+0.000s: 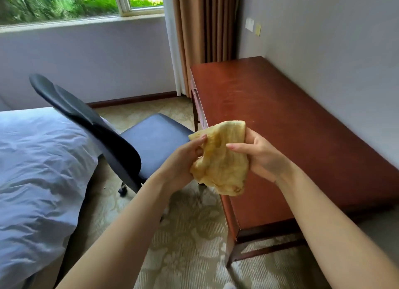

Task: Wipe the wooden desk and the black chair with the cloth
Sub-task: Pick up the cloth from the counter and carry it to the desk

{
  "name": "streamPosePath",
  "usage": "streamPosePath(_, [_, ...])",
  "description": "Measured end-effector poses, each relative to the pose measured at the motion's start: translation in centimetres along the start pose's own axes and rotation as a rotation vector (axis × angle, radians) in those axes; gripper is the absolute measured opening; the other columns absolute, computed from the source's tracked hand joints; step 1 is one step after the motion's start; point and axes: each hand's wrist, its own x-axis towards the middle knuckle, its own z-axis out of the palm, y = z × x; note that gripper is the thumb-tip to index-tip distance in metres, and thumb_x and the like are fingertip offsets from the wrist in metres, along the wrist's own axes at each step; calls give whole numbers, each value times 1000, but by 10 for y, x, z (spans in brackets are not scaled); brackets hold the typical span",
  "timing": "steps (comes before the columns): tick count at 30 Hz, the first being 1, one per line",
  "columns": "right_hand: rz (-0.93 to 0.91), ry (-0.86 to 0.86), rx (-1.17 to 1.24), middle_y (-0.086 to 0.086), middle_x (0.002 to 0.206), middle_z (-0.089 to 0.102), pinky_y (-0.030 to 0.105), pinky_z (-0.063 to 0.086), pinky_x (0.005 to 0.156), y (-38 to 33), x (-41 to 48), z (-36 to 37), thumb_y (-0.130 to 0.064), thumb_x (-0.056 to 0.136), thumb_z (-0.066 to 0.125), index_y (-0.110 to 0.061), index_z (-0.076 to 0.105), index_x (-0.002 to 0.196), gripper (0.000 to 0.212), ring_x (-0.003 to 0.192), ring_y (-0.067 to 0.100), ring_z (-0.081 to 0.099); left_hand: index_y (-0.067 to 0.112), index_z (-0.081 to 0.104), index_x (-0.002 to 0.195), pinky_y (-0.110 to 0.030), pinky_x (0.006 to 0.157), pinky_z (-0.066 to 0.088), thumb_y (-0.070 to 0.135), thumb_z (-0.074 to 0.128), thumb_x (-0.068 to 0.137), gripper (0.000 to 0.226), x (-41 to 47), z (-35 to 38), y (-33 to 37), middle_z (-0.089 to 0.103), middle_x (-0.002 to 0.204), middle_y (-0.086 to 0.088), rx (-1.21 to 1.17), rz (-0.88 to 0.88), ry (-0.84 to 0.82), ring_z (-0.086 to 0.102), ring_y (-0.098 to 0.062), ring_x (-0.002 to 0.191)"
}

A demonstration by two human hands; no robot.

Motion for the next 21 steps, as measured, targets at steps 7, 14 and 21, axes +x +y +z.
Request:
streamPosePath(7, [-20,313,-364,5,101,72,27,56,77,-3,38,-41,-3,85,65,-9,67,109,25,95,19,69,14,72,93,-24,65,54,23,68,83,14,81,-26,21,74,92,-2,229,83,212,70,-16,87])
streamPosePath(14, [-187,857,-852,-6,109,57,15,47,86,17,83,-56,-12,79,74,-10,70,91,12,100,7,58,10,63,95,-20,53,52,20,78,76,26,144,-40,35,72,85,-4,306,160,404,71,-13,74])
streamPosePath(21, [-186,896,-639,-2,106,61,29,52,84,18,117,-55,-14,96,51,-18,53,108,13,102,12,60,15,47,112,-15,54,49,12,80,74,50,201,-61,53,72,84,-5,349,233,190,70,-11,73])
